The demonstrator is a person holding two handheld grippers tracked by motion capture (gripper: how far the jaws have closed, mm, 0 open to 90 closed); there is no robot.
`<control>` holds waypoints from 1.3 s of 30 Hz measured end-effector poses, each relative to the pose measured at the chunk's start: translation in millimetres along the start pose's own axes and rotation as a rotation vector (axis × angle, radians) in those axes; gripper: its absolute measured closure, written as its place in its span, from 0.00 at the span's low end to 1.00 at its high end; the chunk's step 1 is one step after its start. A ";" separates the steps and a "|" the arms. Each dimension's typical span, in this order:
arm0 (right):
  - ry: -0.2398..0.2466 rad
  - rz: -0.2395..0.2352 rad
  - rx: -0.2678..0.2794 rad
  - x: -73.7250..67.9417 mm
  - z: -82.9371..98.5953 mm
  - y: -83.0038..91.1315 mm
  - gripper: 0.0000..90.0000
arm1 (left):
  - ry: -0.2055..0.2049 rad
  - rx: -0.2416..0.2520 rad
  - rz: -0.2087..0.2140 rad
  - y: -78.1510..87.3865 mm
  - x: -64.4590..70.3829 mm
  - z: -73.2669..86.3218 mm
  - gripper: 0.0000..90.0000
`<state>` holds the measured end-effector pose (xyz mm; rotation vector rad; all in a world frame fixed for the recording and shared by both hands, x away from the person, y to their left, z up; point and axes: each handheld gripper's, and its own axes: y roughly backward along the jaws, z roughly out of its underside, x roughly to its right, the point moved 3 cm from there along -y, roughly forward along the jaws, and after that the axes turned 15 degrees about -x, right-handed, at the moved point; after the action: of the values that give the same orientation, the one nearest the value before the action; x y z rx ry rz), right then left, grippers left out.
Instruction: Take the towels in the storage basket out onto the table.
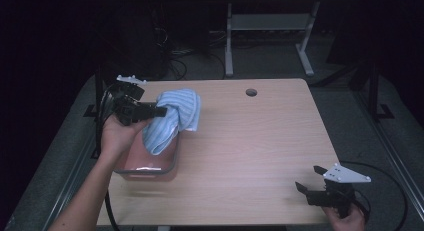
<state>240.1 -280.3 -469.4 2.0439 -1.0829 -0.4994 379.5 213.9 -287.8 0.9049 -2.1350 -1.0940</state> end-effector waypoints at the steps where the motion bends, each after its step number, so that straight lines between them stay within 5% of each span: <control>1: 0.001 -0.001 0.000 0.0 -0.2 -0.2 0.16 | 0.000 0.000 0.000 0.0 0.0 0.0 0.87; 39: -0.004 -0.001 0.024 0.8 -1.6 4.1 0.16 | -0.087 -0.060 0.099 -72.1 52.0 -34.6 0.87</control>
<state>239.4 -281.7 -465.2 2.0651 -1.0950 -0.4940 395.3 126.4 -322.1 0.7279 -2.1802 -1.1593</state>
